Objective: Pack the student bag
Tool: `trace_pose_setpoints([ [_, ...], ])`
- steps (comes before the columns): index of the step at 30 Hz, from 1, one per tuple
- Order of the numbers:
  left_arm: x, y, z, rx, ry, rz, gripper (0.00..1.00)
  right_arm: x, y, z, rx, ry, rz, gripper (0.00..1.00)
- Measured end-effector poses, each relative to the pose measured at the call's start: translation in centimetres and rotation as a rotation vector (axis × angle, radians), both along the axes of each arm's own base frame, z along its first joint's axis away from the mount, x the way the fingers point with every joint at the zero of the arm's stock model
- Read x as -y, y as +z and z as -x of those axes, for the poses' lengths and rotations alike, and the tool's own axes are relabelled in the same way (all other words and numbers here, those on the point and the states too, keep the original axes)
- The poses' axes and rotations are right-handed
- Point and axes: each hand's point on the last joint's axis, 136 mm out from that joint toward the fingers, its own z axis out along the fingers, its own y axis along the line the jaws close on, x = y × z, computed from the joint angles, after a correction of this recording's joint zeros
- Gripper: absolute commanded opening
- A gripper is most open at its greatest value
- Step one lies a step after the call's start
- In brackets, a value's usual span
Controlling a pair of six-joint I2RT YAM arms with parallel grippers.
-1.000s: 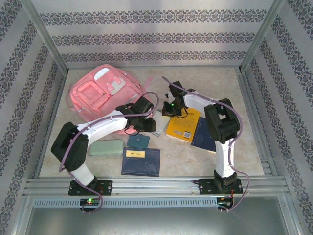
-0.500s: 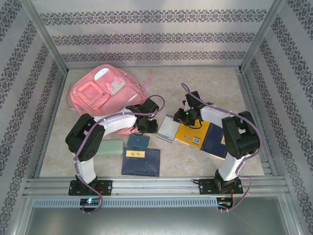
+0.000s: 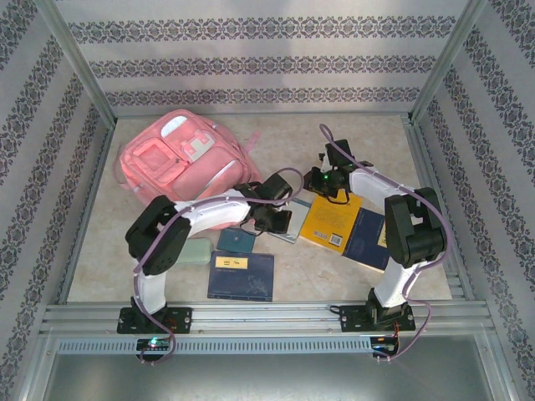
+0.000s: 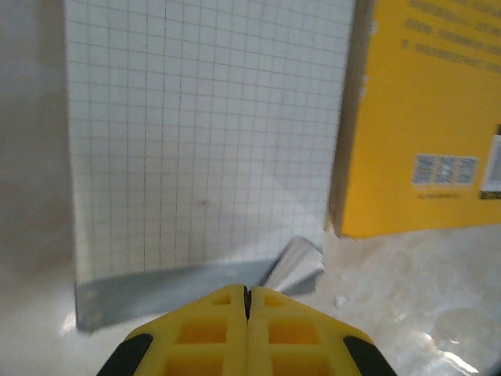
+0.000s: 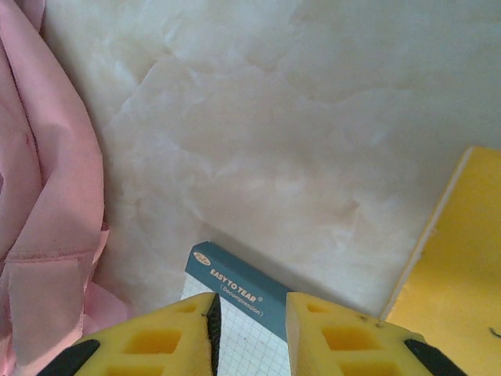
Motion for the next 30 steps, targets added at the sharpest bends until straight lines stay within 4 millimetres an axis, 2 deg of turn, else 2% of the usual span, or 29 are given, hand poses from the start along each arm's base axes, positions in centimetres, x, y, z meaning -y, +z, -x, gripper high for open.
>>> trace_pose_setpoints([
  [3,0.7,-1.7,-0.7,-0.024,-0.009,-0.019,0.04,0.1,0.0,0.1,-0.005,-0.002,0.001,0.3],
  [6,1.2,-1.1,-2.5,0.018,-0.012,-0.019,0.04,0.1,0.1,-0.1,-0.01,0.0,0.004,0.3],
  [8,0.8,-1.1,-3.4,0.036,-0.011,-0.039,0.04,0.0,0.2,-0.3,-0.012,0.004,0.008,0.32],
  [14,-3.2,-1.1,-6.3,0.075,0.017,-0.137,0.04,0.3,0.3,-1.6,-0.005,0.027,0.057,0.4],
  [17,-5.2,-1.1,-7.4,0.079,0.035,-0.179,0.04,0.2,-0.1,-2.2,-0.014,0.053,0.078,0.4],
  [19,-6.2,-1.1,-7.7,0.073,0.047,-0.192,0.03,0.1,-0.5,-2.6,-0.021,0.081,0.095,0.36],
  [21,-6.3,-0.6,-7.6,0.072,0.047,-0.178,0.0,-0.1,-0.7,-2.5,-0.024,0.102,0.108,0.33],
  [25,-5.3,1.7,-5.5,0.074,0.008,-0.113,0.0,-0.1,-1.0,-2.1,-0.036,0.118,0.122,0.32],
  [28,-3.0,3.2,-3.4,0.082,-0.053,-0.059,0.0,0.1,-1.0,-2.1,-0.037,0.112,0.13,0.32],
  [30,-1.4,3.2,-2.0,0.075,-0.092,-0.028,0.0,0.5,-1.1,-2.2,-0.038,0.102,0.136,0.32],
])
